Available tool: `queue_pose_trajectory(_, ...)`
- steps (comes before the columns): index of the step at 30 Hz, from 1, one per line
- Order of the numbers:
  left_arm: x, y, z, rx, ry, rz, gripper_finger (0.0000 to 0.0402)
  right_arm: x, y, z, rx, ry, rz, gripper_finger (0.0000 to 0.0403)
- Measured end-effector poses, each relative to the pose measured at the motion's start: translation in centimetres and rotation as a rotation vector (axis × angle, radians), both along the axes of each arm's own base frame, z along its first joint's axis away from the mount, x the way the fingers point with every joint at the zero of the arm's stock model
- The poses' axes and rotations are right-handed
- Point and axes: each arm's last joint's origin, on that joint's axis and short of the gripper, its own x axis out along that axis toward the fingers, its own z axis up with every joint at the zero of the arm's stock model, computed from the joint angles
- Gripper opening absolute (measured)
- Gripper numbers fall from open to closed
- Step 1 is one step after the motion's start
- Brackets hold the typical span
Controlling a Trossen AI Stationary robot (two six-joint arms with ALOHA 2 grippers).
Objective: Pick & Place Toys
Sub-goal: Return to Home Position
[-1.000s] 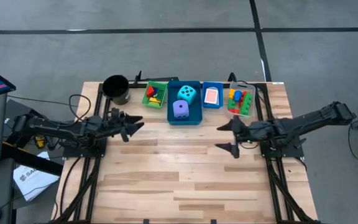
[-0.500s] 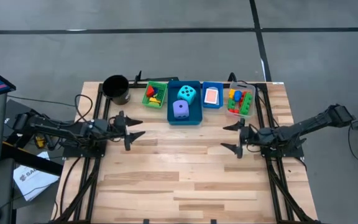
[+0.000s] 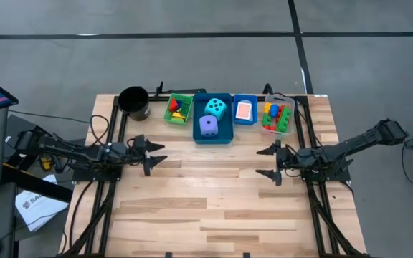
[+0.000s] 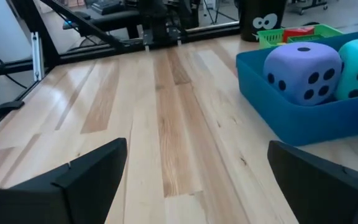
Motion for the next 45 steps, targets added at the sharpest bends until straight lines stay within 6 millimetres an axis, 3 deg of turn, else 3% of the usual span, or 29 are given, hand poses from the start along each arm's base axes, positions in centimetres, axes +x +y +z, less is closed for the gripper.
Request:
queue_pose_trajectory(18, 0.08, -0.02, 0.43, -0.080, -0.068, 0.013, 0.0255, 0.02, 0.00, 0.08, 0.146, -0.024, -0.035, 0.0384)
queue_pose_trajectory(45, 0.07, -0.01, 0.44, -0.073, -0.068, 0.012, 0.0255, 0.02, 0.00, 0.08, 0.144, -0.023, -0.035, 0.0384)
